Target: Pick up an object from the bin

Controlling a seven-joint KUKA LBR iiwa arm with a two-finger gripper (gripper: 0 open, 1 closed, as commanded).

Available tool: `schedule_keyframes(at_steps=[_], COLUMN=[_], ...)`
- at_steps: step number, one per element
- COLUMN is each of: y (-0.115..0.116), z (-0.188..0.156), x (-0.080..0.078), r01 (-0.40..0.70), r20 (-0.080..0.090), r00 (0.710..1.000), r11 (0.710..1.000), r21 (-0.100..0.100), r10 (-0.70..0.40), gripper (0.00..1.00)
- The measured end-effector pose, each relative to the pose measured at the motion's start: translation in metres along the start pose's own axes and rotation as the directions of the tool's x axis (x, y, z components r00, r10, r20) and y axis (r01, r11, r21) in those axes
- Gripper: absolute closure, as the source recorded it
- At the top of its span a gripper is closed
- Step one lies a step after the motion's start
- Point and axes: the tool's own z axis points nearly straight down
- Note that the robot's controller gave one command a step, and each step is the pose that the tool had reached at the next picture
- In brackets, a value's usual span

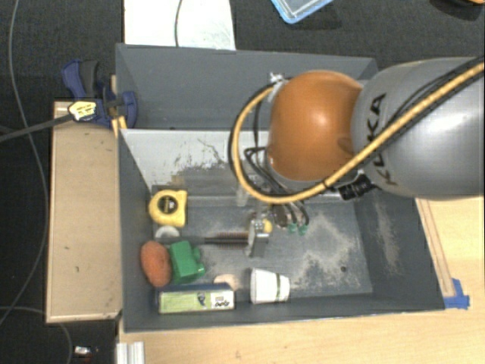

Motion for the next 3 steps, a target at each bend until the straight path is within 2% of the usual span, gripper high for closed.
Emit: schedule_keyframes(at_steps=[1,2,3], y=[-0.001,-0.018,-0.022], z=[-0.005,0.080,0.143], x=[-0.002,-0.020,-0.038], r01=[-0.005,-0.009,0.086], r20=[0.008,0.013,0.017], r00=[1.000,1.000,0.996], r11=[1.000,1.000,0.996], r21=[-0.001,-0.003,-0.003], r10=[0.005,0.009,-0.086], gripper=[0.00,0.00,0.00])
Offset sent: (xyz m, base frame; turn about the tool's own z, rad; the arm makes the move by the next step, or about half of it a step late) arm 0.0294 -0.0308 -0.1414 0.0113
